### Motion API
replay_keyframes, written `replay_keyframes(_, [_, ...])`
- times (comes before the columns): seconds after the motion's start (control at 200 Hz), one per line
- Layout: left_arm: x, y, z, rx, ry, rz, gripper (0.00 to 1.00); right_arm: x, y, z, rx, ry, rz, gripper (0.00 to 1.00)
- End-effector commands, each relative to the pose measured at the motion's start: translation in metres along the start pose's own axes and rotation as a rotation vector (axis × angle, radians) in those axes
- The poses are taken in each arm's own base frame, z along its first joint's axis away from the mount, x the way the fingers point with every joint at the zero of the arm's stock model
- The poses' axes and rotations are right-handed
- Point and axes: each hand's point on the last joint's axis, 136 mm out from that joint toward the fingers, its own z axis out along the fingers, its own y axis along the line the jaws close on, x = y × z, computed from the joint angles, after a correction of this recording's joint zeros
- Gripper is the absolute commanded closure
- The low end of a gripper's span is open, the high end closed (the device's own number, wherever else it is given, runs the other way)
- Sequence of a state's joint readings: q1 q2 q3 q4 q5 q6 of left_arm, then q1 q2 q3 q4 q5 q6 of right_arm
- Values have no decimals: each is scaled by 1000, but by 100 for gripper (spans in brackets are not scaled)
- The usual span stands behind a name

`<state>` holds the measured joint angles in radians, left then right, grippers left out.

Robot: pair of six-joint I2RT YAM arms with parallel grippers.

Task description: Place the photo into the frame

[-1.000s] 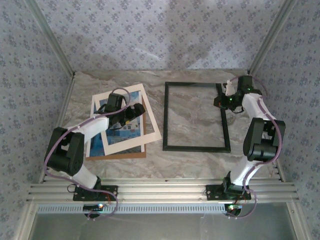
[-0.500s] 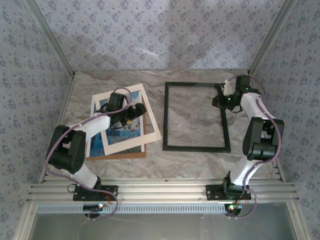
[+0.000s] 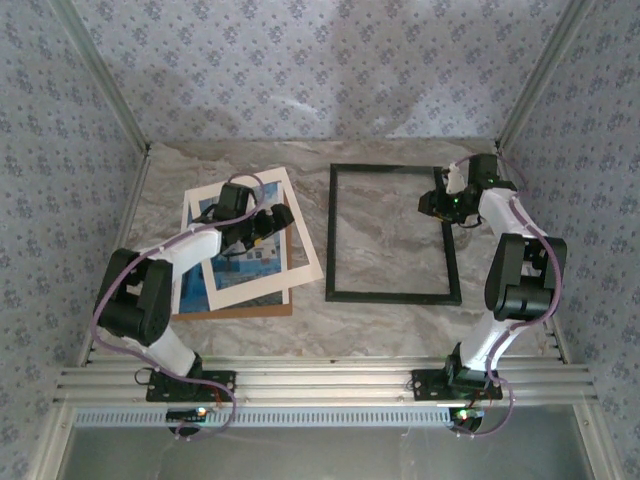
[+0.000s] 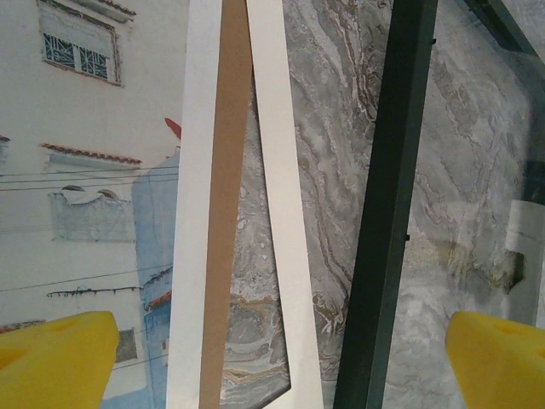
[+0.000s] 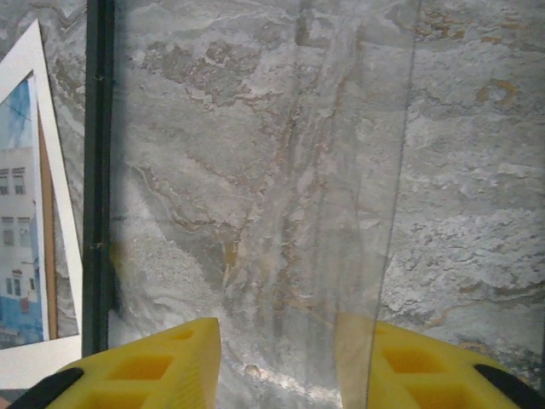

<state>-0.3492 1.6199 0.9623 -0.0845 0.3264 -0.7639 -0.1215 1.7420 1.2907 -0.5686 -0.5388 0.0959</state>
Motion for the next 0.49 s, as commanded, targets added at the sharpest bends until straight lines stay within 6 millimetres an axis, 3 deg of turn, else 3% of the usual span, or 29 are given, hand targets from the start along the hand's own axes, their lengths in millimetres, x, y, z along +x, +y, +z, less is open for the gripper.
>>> replay_keyframes(0.0, [-2,-8,0,15,9,32,2,8,-9,5,54,26,24,54])
replay_keyframes(0.17, [-2,-9,1,18,13,30,2,4,-22,3,144,19,23,46])
replay_keyframes(0.375, [-2,-9,1,19,12,30,2,13,-41,0,314,68,12,40])
replay_keyframes(0.49, [-1,-8,1,16,11,29,1,13,-49,-3,420,84,-18,31])
